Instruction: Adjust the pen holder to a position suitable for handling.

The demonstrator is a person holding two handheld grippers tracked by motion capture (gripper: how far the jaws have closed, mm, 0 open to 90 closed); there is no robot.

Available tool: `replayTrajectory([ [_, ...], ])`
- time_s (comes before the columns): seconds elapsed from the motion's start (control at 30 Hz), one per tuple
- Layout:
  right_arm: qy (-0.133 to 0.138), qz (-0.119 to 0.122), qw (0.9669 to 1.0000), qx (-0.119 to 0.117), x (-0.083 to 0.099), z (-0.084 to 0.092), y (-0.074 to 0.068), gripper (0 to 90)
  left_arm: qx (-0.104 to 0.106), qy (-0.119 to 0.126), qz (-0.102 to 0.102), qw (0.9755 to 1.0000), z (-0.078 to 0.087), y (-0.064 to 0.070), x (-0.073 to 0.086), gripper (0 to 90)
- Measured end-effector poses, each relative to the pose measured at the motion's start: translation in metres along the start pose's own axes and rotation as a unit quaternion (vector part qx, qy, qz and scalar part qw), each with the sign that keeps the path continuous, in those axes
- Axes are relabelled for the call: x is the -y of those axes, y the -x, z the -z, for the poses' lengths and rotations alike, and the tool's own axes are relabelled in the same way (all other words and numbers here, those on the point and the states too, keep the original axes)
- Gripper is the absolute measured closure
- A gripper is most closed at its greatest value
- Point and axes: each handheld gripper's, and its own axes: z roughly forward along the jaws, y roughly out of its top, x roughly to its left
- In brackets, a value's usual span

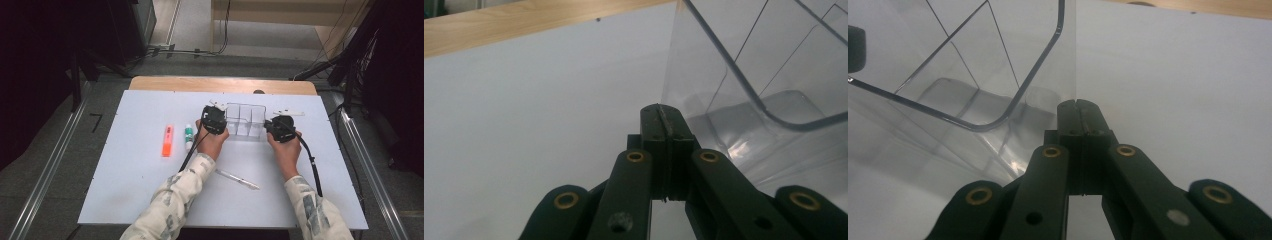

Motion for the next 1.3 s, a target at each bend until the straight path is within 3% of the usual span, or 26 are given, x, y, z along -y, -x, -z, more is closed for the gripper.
replayTrajectory([
  [0.3, -0.002, 0.025, 0.9995, -0.017, 0.003, -0.001, -0.044, 88.0, -0.013, 0.001, 0.017, 0.9998, 0.026, -0.030, 0.023, 90.0],
  [0.47, -0.002, 0.027, 0.9995, -0.017, 0.002, -0.002, -0.047, 87.9, -0.016, 0.004, 0.015, 0.9997, 0.027, -0.030, 0.025, 90.0],
  [0.6, 0.003, 0.033, 0.9994, -0.013, 0.002, -0.001, -0.048, 87.6, -0.031, 0.009, 0.010, 0.9994, 0.027, -0.027, 0.025, 90.0],
  [0.87, 0.006, 0.025, 0.9996, 0.009, 0.006, 0.003, -0.033, 74.7, -0.052, 0.037, 0.024, 0.9977, 0.047, -0.043, 0.028, 69.5],
  [1.17, 0.007, 0.022, 0.9997, 0.012, 0.027, 0.030, -0.011, 66.8, -0.063, 0.053, 0.053, 0.9952, 0.075, -0.082, 0.052, 61.3],
  [1.3, 0.007, 0.022, 0.9996, 0.015, 0.035, 0.041, -0.002, 57.3, -0.076, 0.059, 0.064, 0.9932, 0.088, -0.098, 0.066, 46.1],
])
